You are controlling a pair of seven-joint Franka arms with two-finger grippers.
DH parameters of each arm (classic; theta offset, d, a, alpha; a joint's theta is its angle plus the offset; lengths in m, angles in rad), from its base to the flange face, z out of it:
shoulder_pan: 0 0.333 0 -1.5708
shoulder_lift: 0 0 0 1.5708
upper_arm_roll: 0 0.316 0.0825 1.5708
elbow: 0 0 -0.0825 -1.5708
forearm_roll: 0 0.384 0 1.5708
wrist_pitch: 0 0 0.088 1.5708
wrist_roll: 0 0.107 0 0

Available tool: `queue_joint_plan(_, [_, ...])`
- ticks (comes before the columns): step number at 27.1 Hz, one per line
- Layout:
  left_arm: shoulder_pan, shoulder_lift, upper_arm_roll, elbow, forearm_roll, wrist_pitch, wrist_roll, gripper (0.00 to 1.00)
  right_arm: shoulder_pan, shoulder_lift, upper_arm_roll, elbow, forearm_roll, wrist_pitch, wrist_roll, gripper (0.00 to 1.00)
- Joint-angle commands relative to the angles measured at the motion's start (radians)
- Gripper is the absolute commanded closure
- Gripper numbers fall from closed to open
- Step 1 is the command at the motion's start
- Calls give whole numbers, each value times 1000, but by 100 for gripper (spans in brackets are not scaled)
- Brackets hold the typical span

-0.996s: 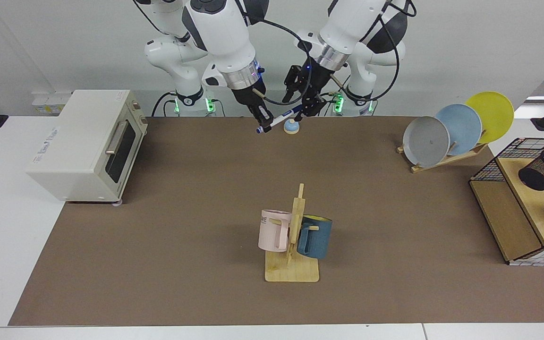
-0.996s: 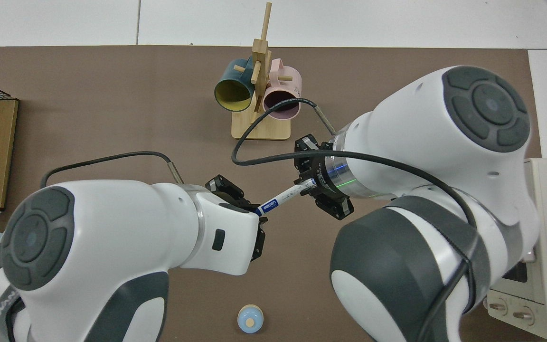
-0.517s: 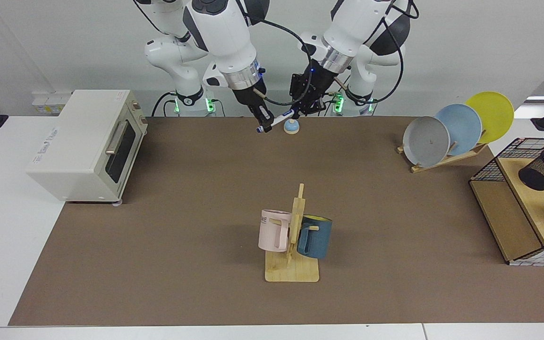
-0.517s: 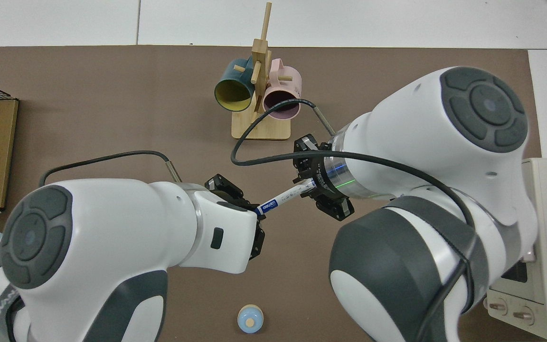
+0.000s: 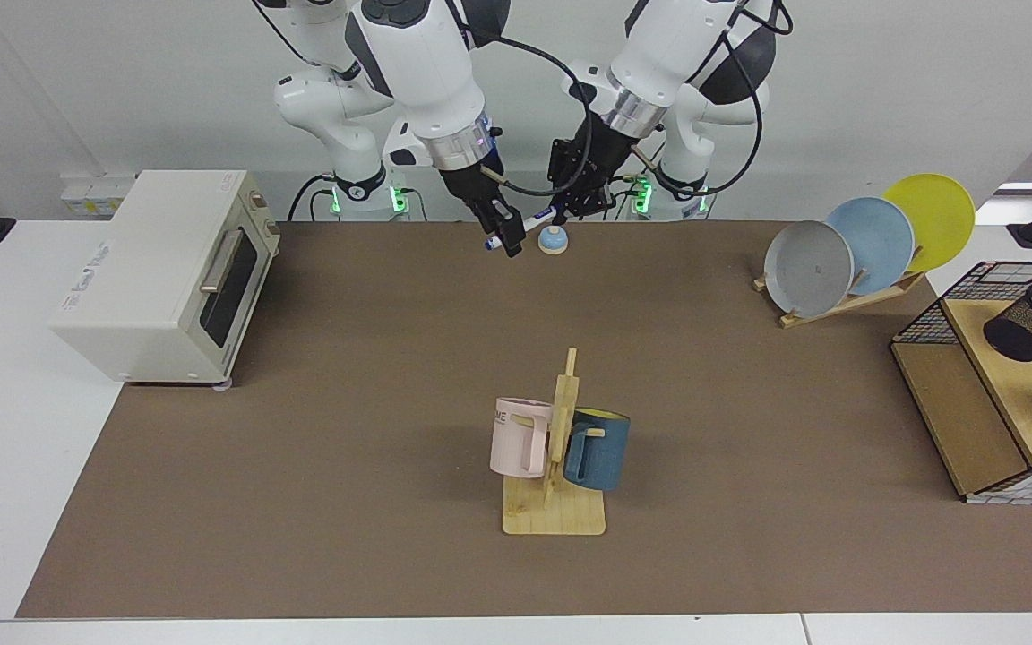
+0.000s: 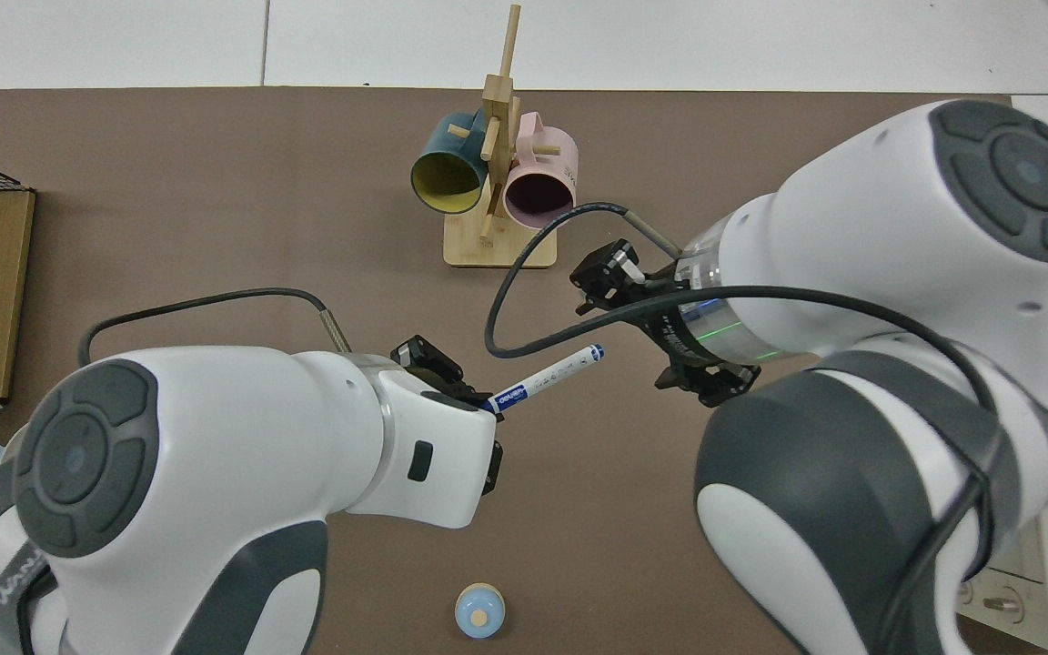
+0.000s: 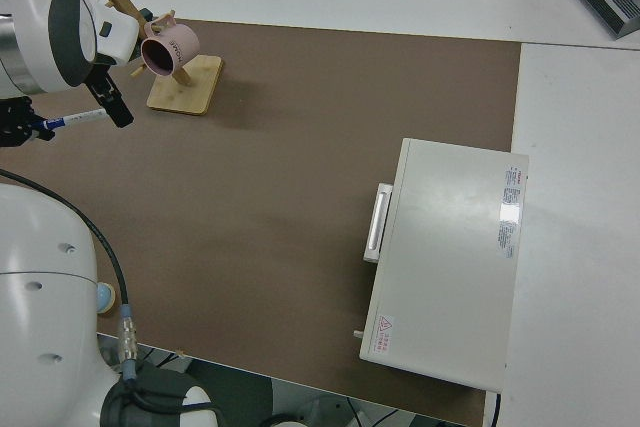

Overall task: Put markers into pen holder
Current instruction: 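Open and withdraw the right gripper while the left gripper pulls the marker away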

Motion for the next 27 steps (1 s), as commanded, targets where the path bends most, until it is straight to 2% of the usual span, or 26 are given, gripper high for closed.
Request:
queue_joint_plan(1, [2, -20, 9, -22, 26, -14, 14, 100, -46, -28, -46, 8, -27, -113, -291, 0])
queue_joint_plan(3, [5, -18, 11, -22, 35, -15, 14, 100, -59, -33, -64, 26, -74, -168, -435, 0])
queue_joint_plan(6, [8, -20, 12, -22, 44, -26, 14, 100, -77, -31, -72, 51, -188, -239, -615, 0])
queue_joint_plan(11, [28, -18, 12, -22, 70, -41, 12, 100, -111, -33, -74, 57, -310, -266, -790, 0])
queue_joint_plan(13, [33, -18, 14, -22, 80, -47, 12, 100, -126, -37, -75, 57, -337, -268, -850, 0])
queue_joint_plan(18, [40, -20, 15, -19, 193, -107, 12, 100, -184, -42, -74, 55, -323, -259, -881, 0])
queue_joint_plan(22, [71, -21, 14, -15, 300, -165, 29, 100, -220, -62, -72, 36, -309, -234, -876, 0])
queue_joint_plan(27, [137, -21, 15, -12, 397, -205, 125, 100, -261, -93, -75, -21, -211, -197, -844, 0])
